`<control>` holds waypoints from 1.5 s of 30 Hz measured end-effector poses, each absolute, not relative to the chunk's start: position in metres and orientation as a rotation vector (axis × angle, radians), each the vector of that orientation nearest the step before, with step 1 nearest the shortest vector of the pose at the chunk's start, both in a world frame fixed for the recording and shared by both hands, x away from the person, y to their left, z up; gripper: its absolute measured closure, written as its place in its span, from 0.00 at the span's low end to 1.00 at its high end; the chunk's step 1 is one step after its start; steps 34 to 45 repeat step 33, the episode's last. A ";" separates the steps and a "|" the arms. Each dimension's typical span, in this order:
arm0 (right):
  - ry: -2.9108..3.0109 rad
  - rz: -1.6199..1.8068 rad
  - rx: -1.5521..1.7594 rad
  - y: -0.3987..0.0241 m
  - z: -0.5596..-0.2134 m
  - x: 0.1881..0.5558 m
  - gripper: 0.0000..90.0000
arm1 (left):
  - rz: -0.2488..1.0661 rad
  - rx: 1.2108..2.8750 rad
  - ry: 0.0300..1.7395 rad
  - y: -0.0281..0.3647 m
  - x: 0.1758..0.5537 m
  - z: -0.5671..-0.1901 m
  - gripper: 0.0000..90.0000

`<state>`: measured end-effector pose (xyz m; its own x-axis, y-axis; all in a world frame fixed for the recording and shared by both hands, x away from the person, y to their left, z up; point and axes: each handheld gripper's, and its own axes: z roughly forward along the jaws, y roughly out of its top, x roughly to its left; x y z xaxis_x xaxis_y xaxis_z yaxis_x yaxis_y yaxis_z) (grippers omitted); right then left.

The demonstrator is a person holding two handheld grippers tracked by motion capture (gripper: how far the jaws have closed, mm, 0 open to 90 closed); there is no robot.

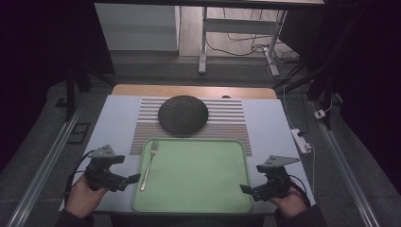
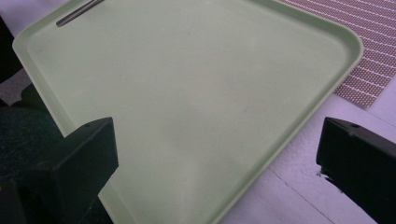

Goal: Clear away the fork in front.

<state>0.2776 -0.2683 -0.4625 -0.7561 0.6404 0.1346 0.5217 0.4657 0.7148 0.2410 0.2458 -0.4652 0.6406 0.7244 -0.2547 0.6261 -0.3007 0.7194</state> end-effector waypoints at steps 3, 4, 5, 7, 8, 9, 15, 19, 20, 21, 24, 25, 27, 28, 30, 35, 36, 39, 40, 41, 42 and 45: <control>2.552 1.167 1.033 -0.268 -0.463 0.278 0.00 | 0.155 1.996 1.070 0.254 0.231 -0.465 0.00; 2.550 1.170 1.036 -0.268 -0.463 0.278 0.00 | 0.157 1.991 1.074 0.257 0.229 -0.466 0.00; 2.550 1.170 1.038 -0.269 -0.463 0.278 0.00 | 0.160 1.988 1.078 0.259 0.226 -0.466 0.00; 2.548 1.170 1.038 -0.269 -0.463 0.278 0.00 | 0.166 1.983 1.089 0.263 0.221 -0.468 0.00; 2.547 1.170 1.038 -0.269 -0.463 0.278 0.00 | 0.167 1.982 1.095 0.265 0.219 -0.469 0.00; 2.546 1.170 1.038 -0.269 -0.463 0.278 0.00 | 0.169 1.982 1.100 0.267 0.217 -0.470 0.00; 2.544 1.169 1.048 -0.269 -0.463 0.278 0.00 | 0.179 1.985 1.126 0.274 0.206 -0.474 0.00; 2.544 1.169 1.048 -0.269 -0.463 0.278 0.00 | 0.186 1.995 1.139 0.277 0.200 -0.477 0.00; 2.544 1.169 1.049 -0.269 -0.463 0.278 0.00 | 0.189 2.000 1.144 0.278 0.198 -0.477 0.00; 2.544 1.168 1.049 -0.269 -0.463 0.278 0.00 | 0.191 2.003 1.148 0.278 0.197 -0.477 0.00; 2.544 1.166 1.050 -0.269 -0.463 0.278 0.00 | 0.204 2.001 1.168 0.281 0.194 -0.477 0.00; 2.544 1.166 1.052 -0.269 -0.463 0.278 0.00 | 0.206 2.000 1.178 0.281 0.193 -0.477 0.00; 2.544 1.167 1.051 -0.269 -0.463 0.278 0.00 | 0.207 2.003 1.197 0.282 0.192 -0.477 0.00; 2.544 1.166 1.051 -0.269 -0.463 0.278 0.00 | 0.210 2.006 1.208 0.283 0.192 -0.477 0.00; 2.545 1.166 1.050 -0.269 -0.463 0.278 0.00 | 0.210 2.010 1.223 0.283 0.191 -0.478 0.00; 2.551 1.157 1.046 -0.269 -0.463 0.278 0.00 | 0.201 1.994 1.237 0.285 0.191 -0.477 0.00; 2.551 1.157 1.046 -0.269 -0.463 0.278 0.00 | 0.201 1.994 1.237 0.285 0.191 -0.477 0.00; 2.551 1.157 1.046 -0.269 -0.463 0.278 0.00 | 0.201 1.994 1.237 0.285 0.191 -0.477 0.00; 2.551 1.157 1.046 -0.269 -0.463 0.278 0.00 | 0.201 1.994 1.237 0.285 0.191 -0.477 0.00; 2.551 1.157 1.046 -0.269 -0.463 0.278 0.00 | 0.201 1.994 1.237 0.285 0.191 -0.477 0.00; 2.551 1.157 1.046 -0.269 -0.463 0.278 0.00 | 0.201 1.994 1.237 0.285 0.191 -0.477 0.00; 2.551 1.157 1.046 -0.269 -0.463 0.278 0.00 | 0.201 1.994 1.237 0.285 0.191 -0.477 0.00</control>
